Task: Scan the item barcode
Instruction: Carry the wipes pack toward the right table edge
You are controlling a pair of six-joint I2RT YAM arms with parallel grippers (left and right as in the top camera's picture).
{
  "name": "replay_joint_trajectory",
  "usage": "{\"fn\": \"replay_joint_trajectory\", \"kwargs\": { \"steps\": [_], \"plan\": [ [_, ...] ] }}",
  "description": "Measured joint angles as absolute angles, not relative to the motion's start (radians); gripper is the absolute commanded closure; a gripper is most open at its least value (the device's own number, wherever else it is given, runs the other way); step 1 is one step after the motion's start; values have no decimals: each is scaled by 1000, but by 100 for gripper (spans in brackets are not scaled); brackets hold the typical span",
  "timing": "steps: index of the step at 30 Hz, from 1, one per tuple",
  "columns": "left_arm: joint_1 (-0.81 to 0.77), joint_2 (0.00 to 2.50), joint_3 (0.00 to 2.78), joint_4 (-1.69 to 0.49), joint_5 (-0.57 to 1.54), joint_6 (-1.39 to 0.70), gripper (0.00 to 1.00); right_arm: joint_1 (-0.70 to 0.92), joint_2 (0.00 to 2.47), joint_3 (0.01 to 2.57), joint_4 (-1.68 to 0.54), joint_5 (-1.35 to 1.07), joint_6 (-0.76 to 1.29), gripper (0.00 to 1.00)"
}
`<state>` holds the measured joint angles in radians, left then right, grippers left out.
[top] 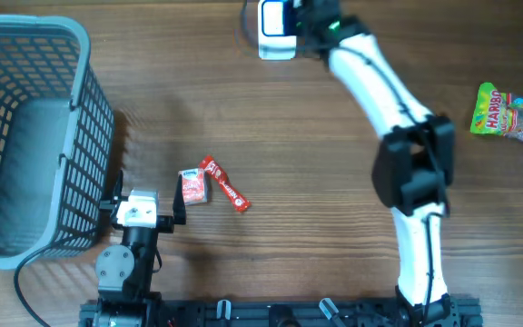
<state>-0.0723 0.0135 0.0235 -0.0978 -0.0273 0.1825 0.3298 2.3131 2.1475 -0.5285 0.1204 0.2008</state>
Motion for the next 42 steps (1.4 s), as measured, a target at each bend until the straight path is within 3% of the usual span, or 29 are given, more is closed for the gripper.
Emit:
{"fn": "replay_joint_trajectory", "kwargs": {
  "steps": [5, 6, 16, 24, 27, 33, 34, 35, 37, 42],
  "plan": [
    [-72, 14, 23, -98, -27, 182, 0, 65, 2019, 2216, -855, 305, 192, 95],
    [-72, 14, 23, -97, -27, 183, 0, -49, 1978, 2228, -921, 351, 193, 95],
    [-72, 14, 23, -98, -27, 183, 0, -584, 2200, 2123, -1107, 324, 326, 95],
    [-72, 14, 23, -98, -27, 183, 0, -598, 2259, 2123, -1084, 266, 329, 95],
    [-72, 14, 23, -97, -27, 183, 0, -598, 2259, 2107, -1196, 198, 343, 95],
    [-72, 14, 23, -97, -27, 183, 0, -598, 2259, 1862, -1164, 157, 398, 95],
    [-72, 14, 23, -97, -27, 183, 0, -598, 2259, 1815, -1120, 177, 402, 66],
    [-72, 14, 23, -98, -27, 183, 0, -598, 2259, 1793, -1109, 188, 404, 60],
    [-72, 14, 23, -97, -27, 183, 0, -598, 2259, 1789, -1106, 199, 410, 0],
    [-72, 14, 23, -97, -27, 183, 0, -588, 2125, 1870, -1143, 136, 415, 0]
  ]
}}
